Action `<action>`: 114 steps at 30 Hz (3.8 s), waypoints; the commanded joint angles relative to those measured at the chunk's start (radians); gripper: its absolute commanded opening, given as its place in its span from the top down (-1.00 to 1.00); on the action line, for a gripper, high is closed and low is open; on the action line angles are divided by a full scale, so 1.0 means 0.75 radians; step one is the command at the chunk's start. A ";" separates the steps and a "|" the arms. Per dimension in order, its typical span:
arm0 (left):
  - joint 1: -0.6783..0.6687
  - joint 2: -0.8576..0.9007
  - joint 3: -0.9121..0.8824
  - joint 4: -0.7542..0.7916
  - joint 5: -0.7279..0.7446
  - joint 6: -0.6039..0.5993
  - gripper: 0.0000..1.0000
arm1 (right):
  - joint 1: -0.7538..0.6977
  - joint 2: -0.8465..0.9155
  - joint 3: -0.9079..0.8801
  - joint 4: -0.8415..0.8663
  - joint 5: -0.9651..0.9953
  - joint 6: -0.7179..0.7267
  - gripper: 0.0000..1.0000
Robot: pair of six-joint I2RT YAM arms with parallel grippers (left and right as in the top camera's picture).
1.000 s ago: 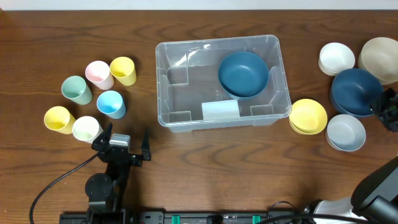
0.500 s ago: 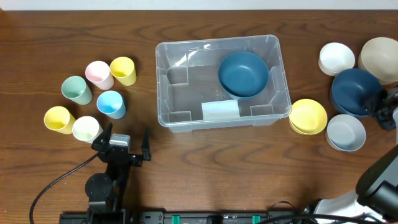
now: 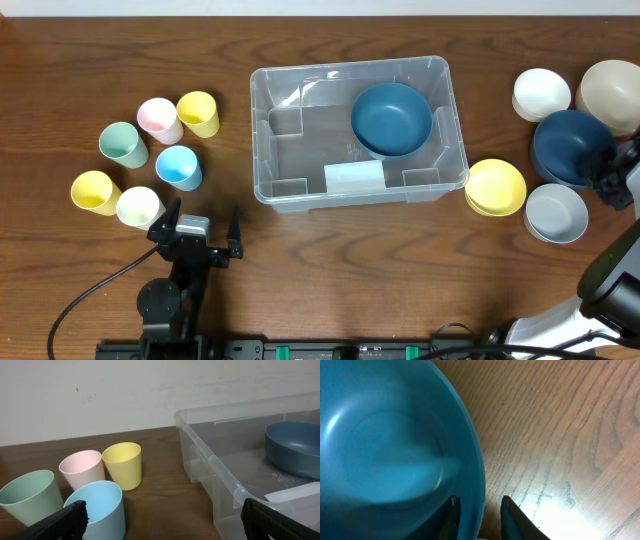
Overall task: Pack container
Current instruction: 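Lower the right gripper onto the second dark teal bowl rim and grasp, then lift the teal bowl and stack it onto the bowl in the bin, then release the bowl and move the right gripper back right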
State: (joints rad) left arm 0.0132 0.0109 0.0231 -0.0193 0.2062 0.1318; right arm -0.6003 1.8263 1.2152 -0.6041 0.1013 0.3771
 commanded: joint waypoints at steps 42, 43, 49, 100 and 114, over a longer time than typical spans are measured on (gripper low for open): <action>0.007 -0.008 -0.025 -0.043 0.015 0.008 -0.96 | 0.020 -0.461 0.066 0.043 -0.467 0.045 0.97; 0.007 -0.008 -0.025 -0.043 0.015 0.008 -0.96 | 0.031 -0.495 0.065 0.043 -0.507 0.051 0.97; 0.007 -0.008 -0.025 -0.043 0.015 0.008 -0.96 | 0.219 -0.639 0.065 0.044 -0.704 0.097 0.97; 0.007 -0.008 -0.025 -0.043 0.015 0.008 -0.96 | 1.037 -0.130 0.061 0.168 -0.113 0.080 0.17; 0.007 -0.008 -0.025 -0.043 0.015 0.008 -0.96 | 0.925 -0.440 0.156 0.111 -0.103 0.024 0.09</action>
State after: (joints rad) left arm 0.0132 0.0109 0.0227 -0.0193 0.2062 0.1318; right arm 0.1577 1.6230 1.2747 -0.5182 -0.0216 0.4114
